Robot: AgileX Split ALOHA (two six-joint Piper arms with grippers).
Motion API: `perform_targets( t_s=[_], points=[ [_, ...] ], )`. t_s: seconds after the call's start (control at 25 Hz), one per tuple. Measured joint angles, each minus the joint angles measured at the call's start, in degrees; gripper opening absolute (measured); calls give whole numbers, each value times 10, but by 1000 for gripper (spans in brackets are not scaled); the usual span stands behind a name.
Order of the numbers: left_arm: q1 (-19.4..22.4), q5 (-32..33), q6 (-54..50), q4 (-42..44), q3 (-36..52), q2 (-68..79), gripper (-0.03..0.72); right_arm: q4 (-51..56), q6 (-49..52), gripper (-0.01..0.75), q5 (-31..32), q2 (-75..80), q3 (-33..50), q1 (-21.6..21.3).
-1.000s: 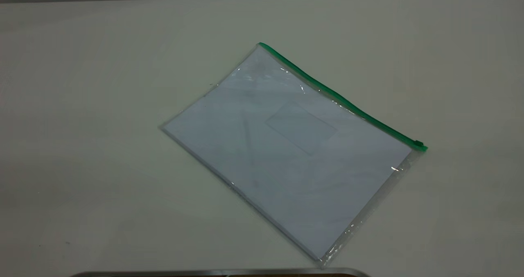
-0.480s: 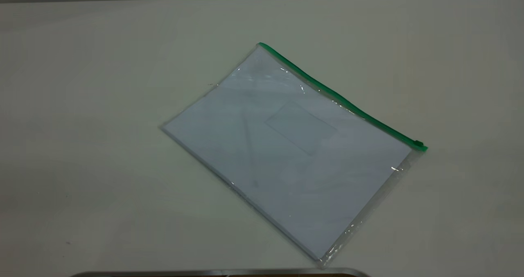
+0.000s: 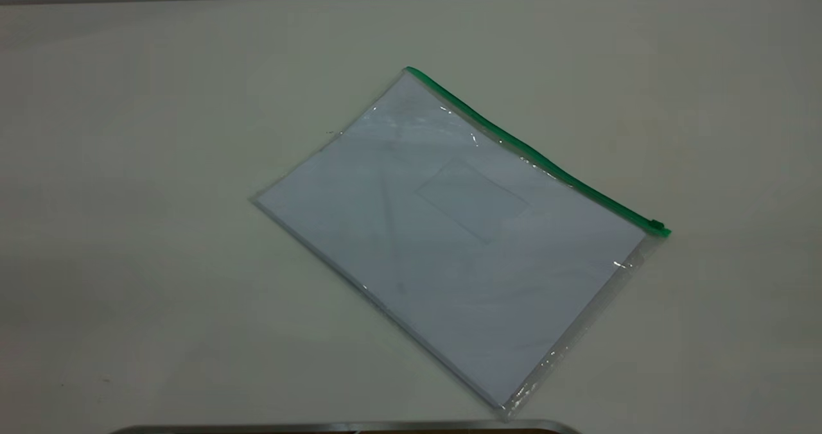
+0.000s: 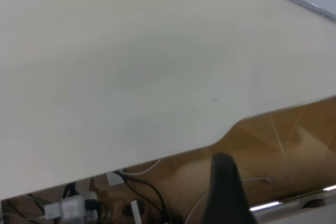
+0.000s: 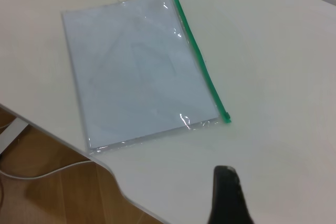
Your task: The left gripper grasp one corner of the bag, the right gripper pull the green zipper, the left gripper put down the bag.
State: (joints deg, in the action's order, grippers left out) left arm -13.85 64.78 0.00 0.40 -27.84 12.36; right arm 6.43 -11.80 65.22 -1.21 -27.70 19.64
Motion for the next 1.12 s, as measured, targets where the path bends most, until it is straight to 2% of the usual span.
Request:
perform_targets(
  t_s=[0.16,0.36,0.48,0.64,1.12],
  points=[
    [11,0,0,-4,0,-3,590,0,0,530,0,0,0,0],
    [109,-1,0,-7,0,-48,590,0,0,530,0,0,0,0],
    [142,0,0,-7,0,-89,590,0,0,530,0,0,0,0],
    [150,0,0,-8,0,-131,590,0,0,530,0,0,0,0],
    [150,2,4,-8,0,-134,590,0,0,530,0,0,0,0]
  ],
)
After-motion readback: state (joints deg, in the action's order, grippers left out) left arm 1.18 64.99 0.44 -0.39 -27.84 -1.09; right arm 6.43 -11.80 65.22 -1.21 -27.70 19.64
